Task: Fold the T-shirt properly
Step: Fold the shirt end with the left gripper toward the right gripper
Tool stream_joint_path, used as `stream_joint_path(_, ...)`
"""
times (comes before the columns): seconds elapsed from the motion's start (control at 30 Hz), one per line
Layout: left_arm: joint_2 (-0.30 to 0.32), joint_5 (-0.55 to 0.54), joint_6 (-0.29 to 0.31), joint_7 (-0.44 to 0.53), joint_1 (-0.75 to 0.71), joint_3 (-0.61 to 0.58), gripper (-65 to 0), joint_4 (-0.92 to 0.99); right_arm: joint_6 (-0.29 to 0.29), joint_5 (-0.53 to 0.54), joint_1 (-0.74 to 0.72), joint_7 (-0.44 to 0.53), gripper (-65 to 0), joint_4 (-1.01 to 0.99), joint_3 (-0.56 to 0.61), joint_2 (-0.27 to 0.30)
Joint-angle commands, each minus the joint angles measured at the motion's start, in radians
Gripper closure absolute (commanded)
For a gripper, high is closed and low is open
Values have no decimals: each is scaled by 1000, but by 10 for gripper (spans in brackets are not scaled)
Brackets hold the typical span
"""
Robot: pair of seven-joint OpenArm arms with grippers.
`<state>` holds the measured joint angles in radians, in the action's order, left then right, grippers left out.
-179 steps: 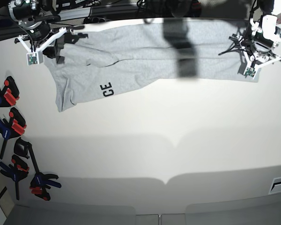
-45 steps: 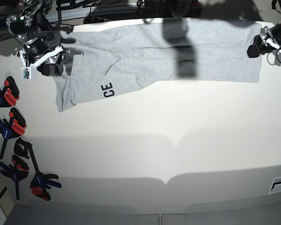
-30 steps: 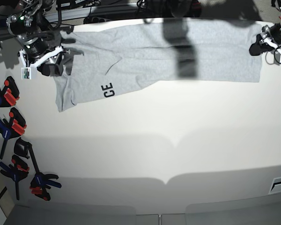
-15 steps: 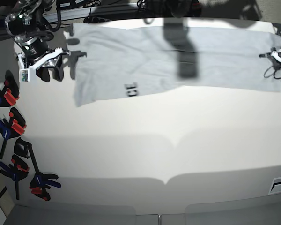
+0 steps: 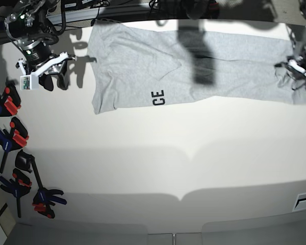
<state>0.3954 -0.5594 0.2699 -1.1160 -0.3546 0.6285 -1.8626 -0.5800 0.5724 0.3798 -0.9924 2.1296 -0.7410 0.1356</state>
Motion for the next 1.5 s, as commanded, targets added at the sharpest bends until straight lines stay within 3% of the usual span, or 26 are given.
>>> stream_joint_path(0.0, -5, -48, 31, -5, 5, 6, 0, -35, -8, 11, -3, 24, -261, 22, -4, 13)
stream_joint_path(0.1, -71, -135, 99, -13, 5, 6, 0, -74, -8, 11, -3, 27, -261, 22, -4, 13)
stream_joint_path(0.2, -121, -185, 116, 1, 5, 5, 0, -101, -8, 11, -3, 27, -261, 22, -4, 13)
stream_joint_path(0.33, -205, -186, 132, 1, 5, 5, 0, -103, -8, 11, -3, 27, -261, 22, -4, 14)
stream_joint_path(0.5, -301, -198, 228, -15, 2, -10, 0, -103, -8, 11, -3, 33, -261, 22, -4, 14)
stream_joint_path(0.77, -320, -163, 240, 21, -17, -194, 0, -103, -8, 11, -3, 54, -261, 22, -4, 13)
stream_joint_path(0.87, -320, -164, 240, 59, -17, -229, 0, -103, -8, 11, -3, 54, -261, 22, -4, 13)
stream_joint_path(1.13, -320, -179, 240, 53, -17, -286, 0, -103, -8, 11, -3, 88, -261, 22, -4, 13)
stream_joint_path(1.17, -320, -183, 240, 46, -17, -285, -57, -103, -8, 11, -3, 95, -261, 22, -4, 13)
stream_joint_path(1.23, -320, -183, 240, 40, -17, -285, -245, -103, -8, 11, -3, 95, -261, 22, -4, 13)
stream_joint_path(1.3, -320, -183, 240, 40, -17, -285, -382, -103, -8, 11, -3, 95, -261, 22, -4, 13)
stream_joint_path(1.37, -320, -201, 240, 40, -17, -285, -428, -103, -8, 11, -3, 95, -261, 22, -4, 13)
stream_joint_path(1.47, -320, -265, 240, 41, -16, -285, -428, -103, -8, 11, -3, 111, -261, 22, -4, 13)
